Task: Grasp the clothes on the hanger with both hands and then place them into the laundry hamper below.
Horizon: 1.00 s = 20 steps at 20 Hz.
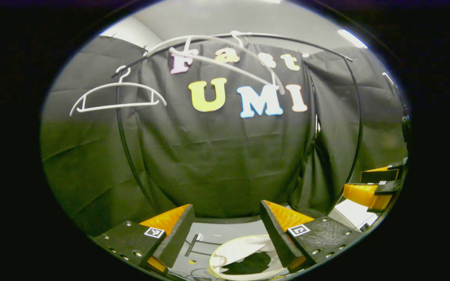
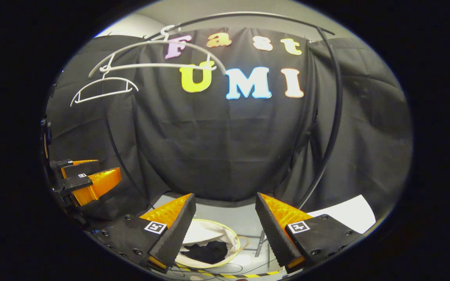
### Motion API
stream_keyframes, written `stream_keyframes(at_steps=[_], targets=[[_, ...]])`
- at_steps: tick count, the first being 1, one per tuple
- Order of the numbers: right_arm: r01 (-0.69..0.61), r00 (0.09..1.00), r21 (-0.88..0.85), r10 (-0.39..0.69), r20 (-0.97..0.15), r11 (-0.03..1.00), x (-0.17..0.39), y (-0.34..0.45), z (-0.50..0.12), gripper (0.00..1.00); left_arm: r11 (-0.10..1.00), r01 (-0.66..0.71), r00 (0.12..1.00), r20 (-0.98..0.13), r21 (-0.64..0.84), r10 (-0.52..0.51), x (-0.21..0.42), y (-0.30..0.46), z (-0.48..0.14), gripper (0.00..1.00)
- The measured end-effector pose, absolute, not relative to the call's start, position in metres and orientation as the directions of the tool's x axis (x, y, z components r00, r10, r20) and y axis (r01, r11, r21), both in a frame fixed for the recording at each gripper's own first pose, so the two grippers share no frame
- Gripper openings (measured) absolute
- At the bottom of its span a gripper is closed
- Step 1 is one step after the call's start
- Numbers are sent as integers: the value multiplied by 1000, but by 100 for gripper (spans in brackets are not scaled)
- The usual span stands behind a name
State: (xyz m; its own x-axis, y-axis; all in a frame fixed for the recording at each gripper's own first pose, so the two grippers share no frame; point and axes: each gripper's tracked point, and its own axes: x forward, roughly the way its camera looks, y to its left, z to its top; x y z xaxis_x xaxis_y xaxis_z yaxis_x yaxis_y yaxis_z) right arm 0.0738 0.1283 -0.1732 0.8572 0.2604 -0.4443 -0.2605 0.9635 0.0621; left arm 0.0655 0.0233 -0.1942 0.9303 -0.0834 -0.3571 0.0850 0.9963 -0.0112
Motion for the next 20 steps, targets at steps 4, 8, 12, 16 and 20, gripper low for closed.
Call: stream_keyframes(at_steps=[4, 8, 12, 16, 20], targets=[[-223, 911, 49, 226, -346, 974, 67, 82, -124, 93, 996, 92, 959, -269, -14, -92, 61, 5, -128, 100], [-193, 942, 53, 200, -269, 980, 58, 46, -78, 93, 996, 89, 976, -198, -18, -91, 48, -10, -75, 100], [-174, 965, 57, 182, -190, 983, 52, 18, -40, 93, 995, 95, 985, -142, -16, -97, 36, -24, -33, 100], [-164, 977, 31, 166, -130, 986, 39, -3, -15, 93, 995, 97, 990, -104, -8, -97, 23, -35, -1, 99], [-148, 985, 53, 152, -79, 988, 26, -23, 5, 93, 996, 87, 994, -61, 4, -86, 11, -43, 21, 99]])
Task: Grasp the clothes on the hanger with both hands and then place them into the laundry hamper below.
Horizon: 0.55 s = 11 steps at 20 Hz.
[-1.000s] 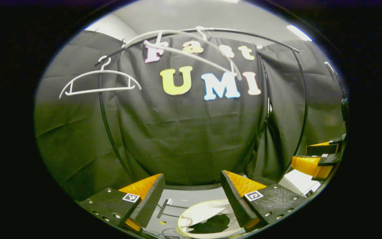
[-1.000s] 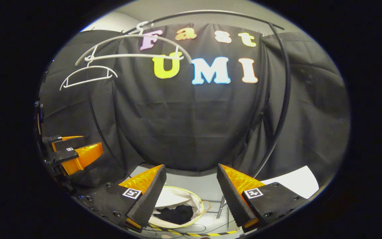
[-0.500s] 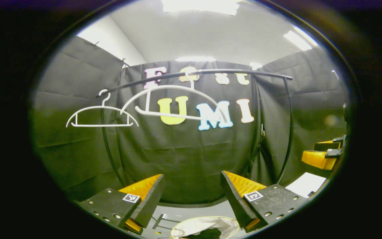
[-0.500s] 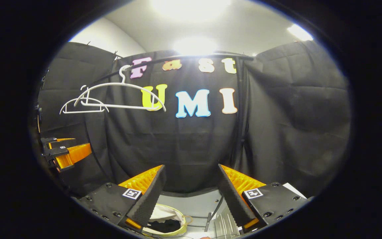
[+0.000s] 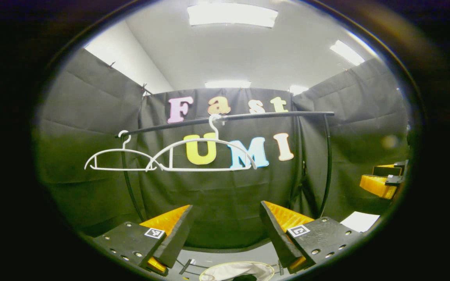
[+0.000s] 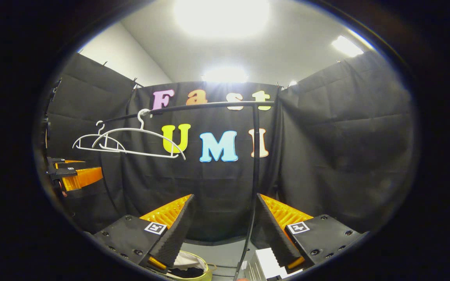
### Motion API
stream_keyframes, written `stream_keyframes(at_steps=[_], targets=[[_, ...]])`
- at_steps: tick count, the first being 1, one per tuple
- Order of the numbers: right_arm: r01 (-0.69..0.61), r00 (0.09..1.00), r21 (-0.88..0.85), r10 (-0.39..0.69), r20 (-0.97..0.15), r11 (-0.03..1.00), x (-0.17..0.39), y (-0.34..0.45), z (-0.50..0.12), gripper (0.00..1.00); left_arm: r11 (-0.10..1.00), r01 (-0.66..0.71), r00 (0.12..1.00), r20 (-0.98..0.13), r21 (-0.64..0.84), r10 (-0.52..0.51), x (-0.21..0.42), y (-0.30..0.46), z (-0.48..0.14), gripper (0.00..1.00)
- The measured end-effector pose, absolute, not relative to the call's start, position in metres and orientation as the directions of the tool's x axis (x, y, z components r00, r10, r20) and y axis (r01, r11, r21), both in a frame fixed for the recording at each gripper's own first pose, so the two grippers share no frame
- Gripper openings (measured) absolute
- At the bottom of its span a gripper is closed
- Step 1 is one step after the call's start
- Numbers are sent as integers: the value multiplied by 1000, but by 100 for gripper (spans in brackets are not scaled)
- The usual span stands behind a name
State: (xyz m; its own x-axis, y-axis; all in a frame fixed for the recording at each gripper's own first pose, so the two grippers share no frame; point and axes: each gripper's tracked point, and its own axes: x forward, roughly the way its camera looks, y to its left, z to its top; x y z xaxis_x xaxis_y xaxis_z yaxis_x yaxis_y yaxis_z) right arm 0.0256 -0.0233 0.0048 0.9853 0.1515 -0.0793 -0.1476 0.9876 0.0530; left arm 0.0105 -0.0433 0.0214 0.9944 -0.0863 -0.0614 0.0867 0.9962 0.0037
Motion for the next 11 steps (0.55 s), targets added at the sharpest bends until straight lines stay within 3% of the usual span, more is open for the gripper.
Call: stream_keyframes(at_steps=[8, 9, 11], targets=[[-130, 991, 53, 132, -30, 990, 6, -46, 19, 96, 997, 71, 997, -23, 26, -70, -11, -54, 41, 99], [-131, 991, 47, 132, -24, 990, 5, -47, 20, 92, 998, 65, 998, -24, 25, -64, -13, -53, 40, 99], [-137, 990, 44, 137, -17, 990, 5, -44, 22, 96, 998, 51, 998, -24, 21, -50, -16, -49, 40, 99]])
